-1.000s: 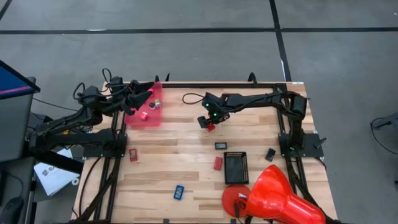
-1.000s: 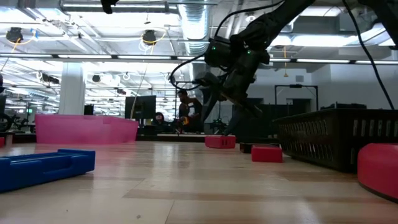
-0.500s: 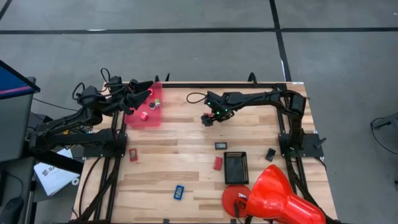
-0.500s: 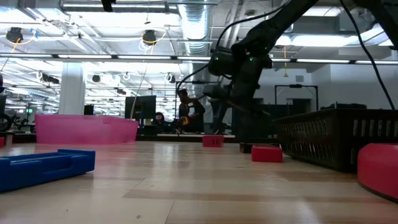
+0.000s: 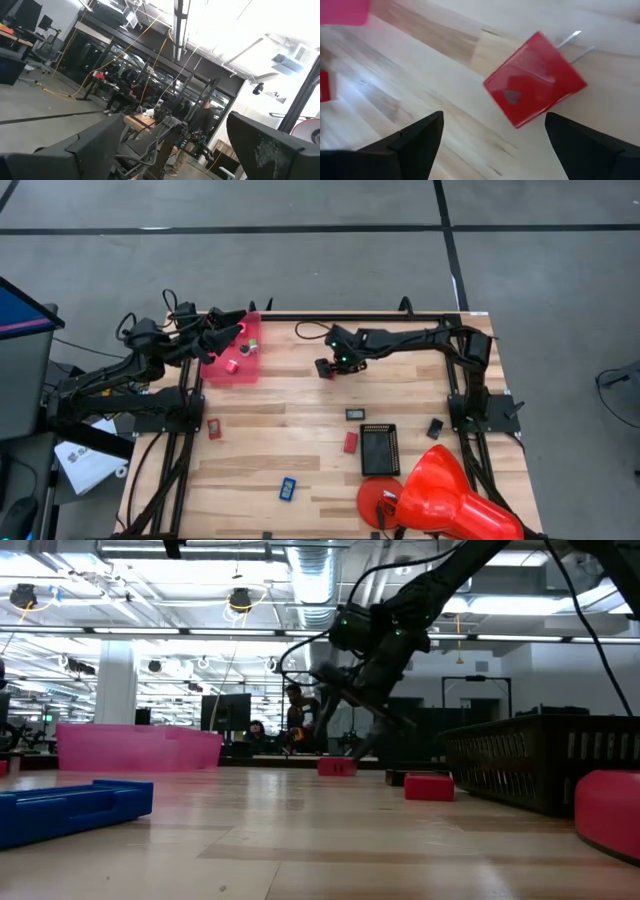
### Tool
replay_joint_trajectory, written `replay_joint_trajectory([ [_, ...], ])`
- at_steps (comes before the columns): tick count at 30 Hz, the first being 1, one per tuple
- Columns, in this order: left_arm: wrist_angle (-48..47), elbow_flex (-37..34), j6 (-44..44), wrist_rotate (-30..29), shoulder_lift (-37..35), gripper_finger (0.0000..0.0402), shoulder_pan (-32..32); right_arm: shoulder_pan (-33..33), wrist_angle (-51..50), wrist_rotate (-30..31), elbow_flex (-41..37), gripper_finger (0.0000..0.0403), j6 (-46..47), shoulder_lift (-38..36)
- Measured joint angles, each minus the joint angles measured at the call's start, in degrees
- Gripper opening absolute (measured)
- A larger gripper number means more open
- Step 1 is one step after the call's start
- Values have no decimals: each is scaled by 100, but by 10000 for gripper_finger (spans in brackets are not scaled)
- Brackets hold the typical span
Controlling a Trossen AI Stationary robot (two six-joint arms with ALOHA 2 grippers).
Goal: Pick & Place Office items
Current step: Put the red charger adapter into the pink bin
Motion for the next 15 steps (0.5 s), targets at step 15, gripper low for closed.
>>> replay_joint_trajectory([
  [15, -4, 0, -28, 0, 0, 346, 0, -15, 439, 115, 4, 327, 325, -7],
])
